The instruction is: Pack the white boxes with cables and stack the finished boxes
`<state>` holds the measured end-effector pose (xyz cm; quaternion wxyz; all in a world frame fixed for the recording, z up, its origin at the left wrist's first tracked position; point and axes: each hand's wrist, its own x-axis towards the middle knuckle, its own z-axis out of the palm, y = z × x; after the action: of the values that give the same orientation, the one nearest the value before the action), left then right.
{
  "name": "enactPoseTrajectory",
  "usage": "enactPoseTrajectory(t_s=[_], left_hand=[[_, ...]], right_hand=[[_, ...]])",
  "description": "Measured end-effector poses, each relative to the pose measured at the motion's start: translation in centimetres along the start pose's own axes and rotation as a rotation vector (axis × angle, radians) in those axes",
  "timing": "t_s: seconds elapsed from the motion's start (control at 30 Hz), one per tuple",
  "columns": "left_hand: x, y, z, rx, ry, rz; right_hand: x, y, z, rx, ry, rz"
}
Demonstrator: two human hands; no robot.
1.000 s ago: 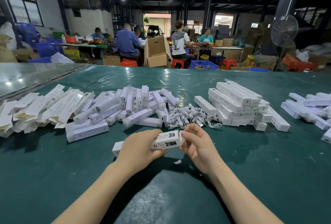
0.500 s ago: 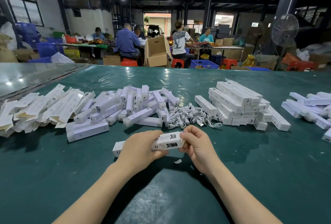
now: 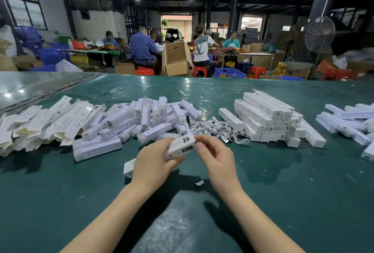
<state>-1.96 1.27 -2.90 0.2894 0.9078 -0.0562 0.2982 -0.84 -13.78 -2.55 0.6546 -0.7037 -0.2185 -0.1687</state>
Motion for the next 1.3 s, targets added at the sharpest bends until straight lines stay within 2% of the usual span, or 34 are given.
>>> enactPoseTrajectory(t_s=[0.17,0.27,0.37,0.43,0.6,0.7,0.83,0.9,1.03,1.1,1.17,1.23,1.3], left_hand=[[0.0,0.4,-0.2,-0.073,0.096,-0.082],[0.0,0.4,-0.2,-0.066,0.034,-0.036],[0.1,0.0,-0.3,-0.03,-0.078,-0.02],[0.1,-0.3,-0.4,-0.024,-0.094,-0.028],[0.0,-0.3,-0.3,-0.026,-0.054,-0.028],[0.0,-0.6,-0.2,-0.035,-0.111,-0.014],[0.1,-0.8,-0.1,-0.062,-0.179,0.001],[0.1,-0.8,-0.1,-0.07,-0.157,-0.009],[0.0,-0.5,0.0,-0.018,-0.128,-0.004],[0.0,-0.3,-0.1,0.013,-0.148,0.014],[-0.1,-0.1,-0.2,0.058,-0.195,0.077],[-0.1,0.3,-0.4,0.121,-0.191,0.175],[-0.3,0.4,-0.4,0.172,-0.095,0.257]], right_hand=[[-0.9,-0.5,1.4,0.025,-0.067,-0.011],[-0.8,-0.3,1.1,0.096,-0.046,0.016],[-1.4,0.3,1.4,-0.038,-0.125,0.028],[-1.6,0.6,1.7,-0.089,-0.151,0.029],[-0.5,0.4,0.6,0.08,-0.111,0.135],[0.0,0.6,-0.5,-0.006,-0.101,0.119],[-0.1,1.3,-0.7,-0.076,0.065,0.096],[-0.2,1.6,-0.4,-0.122,0.113,0.042],[-0.3,2.0,-0.3,-0.393,0.081,-0.245],[-0.2,2.0,-0.6,-0.403,0.039,-0.238],[0.0,1.8,-0.9,-0.402,-0.061,-0.181],[0.3,1.8,-1.4,-0.535,-0.154,-0.282],[1.0,2.1,-2.3,-0.741,-0.083,-0.416]])
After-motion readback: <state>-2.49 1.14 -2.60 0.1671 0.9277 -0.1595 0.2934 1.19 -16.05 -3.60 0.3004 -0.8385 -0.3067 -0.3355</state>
